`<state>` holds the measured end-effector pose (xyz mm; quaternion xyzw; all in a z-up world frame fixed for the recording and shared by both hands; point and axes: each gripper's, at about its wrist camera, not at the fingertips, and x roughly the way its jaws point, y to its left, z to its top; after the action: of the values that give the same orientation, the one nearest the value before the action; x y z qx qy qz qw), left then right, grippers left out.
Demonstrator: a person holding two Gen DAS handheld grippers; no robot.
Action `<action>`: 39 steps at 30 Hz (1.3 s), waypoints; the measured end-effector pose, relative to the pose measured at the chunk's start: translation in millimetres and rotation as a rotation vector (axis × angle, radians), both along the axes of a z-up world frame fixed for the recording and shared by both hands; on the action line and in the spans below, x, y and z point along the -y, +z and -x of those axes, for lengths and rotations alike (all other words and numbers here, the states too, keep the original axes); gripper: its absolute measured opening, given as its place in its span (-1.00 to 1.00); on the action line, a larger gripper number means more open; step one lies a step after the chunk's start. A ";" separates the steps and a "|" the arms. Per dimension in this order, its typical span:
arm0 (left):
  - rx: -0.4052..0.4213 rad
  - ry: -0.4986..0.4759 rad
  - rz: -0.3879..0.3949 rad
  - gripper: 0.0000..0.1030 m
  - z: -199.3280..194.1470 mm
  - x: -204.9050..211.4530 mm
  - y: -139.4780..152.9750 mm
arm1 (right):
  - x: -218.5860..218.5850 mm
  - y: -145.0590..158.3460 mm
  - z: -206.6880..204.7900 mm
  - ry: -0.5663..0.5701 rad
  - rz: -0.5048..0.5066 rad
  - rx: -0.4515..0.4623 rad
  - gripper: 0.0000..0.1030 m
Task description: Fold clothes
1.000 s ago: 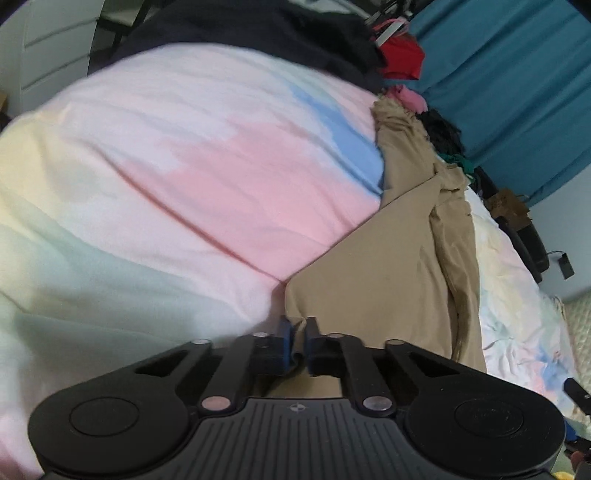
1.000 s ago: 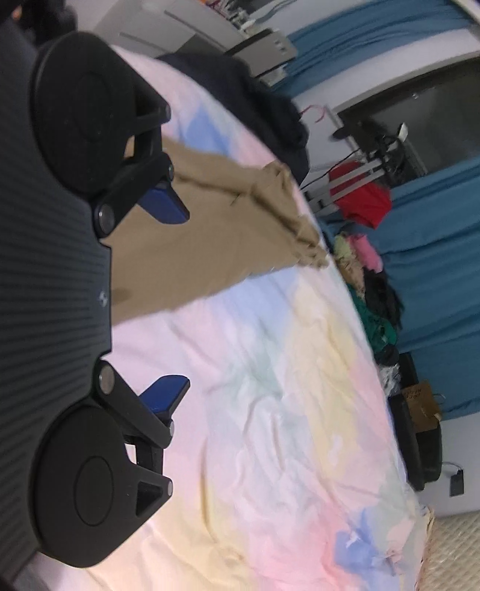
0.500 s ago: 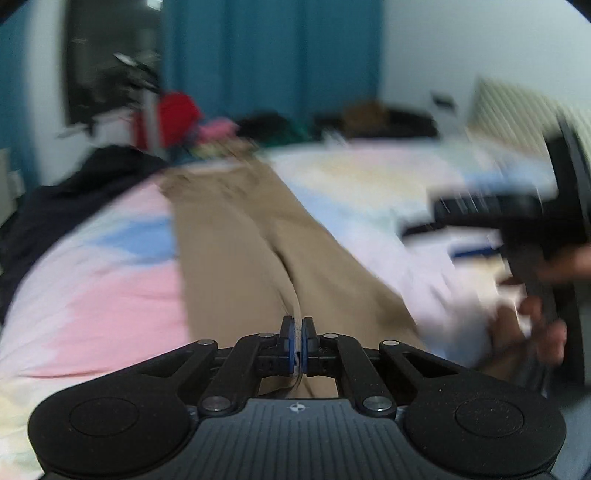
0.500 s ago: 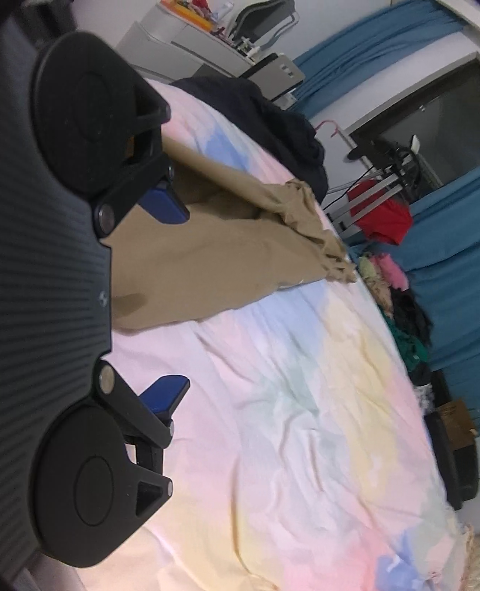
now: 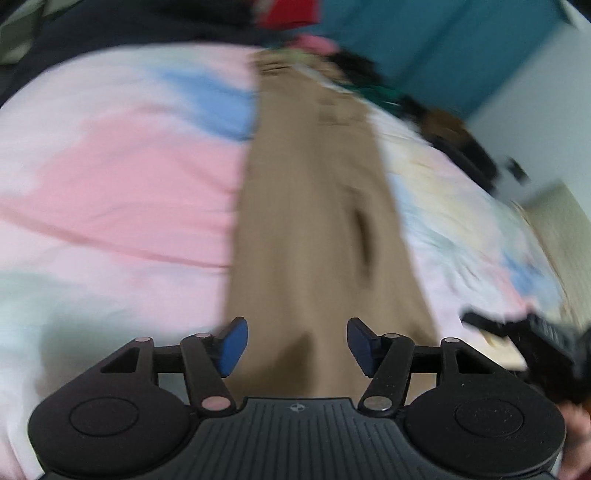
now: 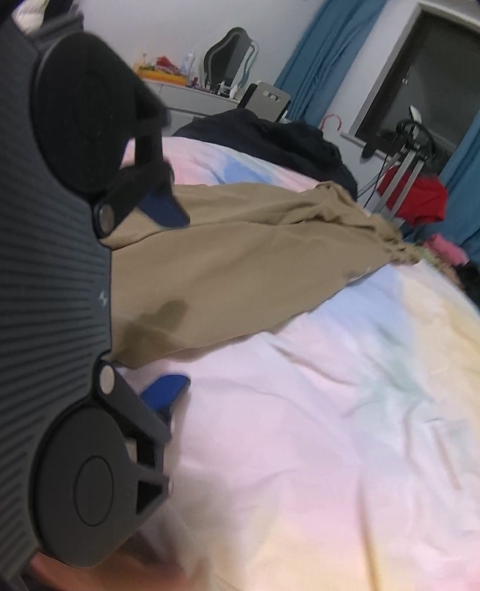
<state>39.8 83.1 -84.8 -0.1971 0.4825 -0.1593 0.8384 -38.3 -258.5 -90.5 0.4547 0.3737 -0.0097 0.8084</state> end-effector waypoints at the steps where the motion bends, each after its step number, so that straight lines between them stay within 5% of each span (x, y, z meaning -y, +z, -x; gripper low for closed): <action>1: -0.033 0.019 0.029 0.19 -2.4 -6.1 -7.1 | 0.7 -4.7 -1.8 0.003 -0.022 -0.018 0.42; 6: -0.159 0.074 0.151 0.05 -8.4 -24.0 -32.0 | -5.4 -17.9 -6.9 0.039 -0.081 -0.052 0.42; 15: -0.260 0.041 0.274 0.04 -4.4 -29.0 -46.1 | -4.3 -26.7 4.5 0.029 -0.219 -0.068 0.34; 18: -0.253 0.017 0.273 0.03 -0.6 -20.6 -47.3 | -6.0 -25.6 6.2 0.040 -0.221 -0.069 0.22; 20: -0.208 0.014 0.250 -0.23 4.7 -18.9 -39.7 | -6.1 -24.2 8.5 0.045 -0.237 -0.062 0.05; 22: -0.167 0.004 0.252 -0.23 10.9 -18.9 -32.1 | -2.4 -21.7 14.8 0.029 -0.272 -0.041 0.01; 28: -0.250 -0.058 0.253 -0.16 8.6 -9.7 -44.5 | -9.4 -20.3 11.6 0.042 -0.182 -0.072 0.01; 34: -0.258 -0.069 0.246 -0.07 10.9 -8.0 -46.7 | -21.0 -0.4 15.2 -0.004 0.096 -0.085 0.04; 37: -0.260 -0.068 0.248 -0.06 12.1 -9.6 -48.3 | -20.3 -1.6 15.5 -0.020 0.101 -0.100 0.07; 39: -0.259 -0.075 0.248 -0.05 11.9 -9.0 -48.5 | -20.9 -11.4 8.4 0.029 0.002 -0.117 0.07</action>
<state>27.9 92.1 -133.4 -0.2997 0.5703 -0.2219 0.7319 -46.7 -237.7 -101.9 0.4471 0.4270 -0.0247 0.7856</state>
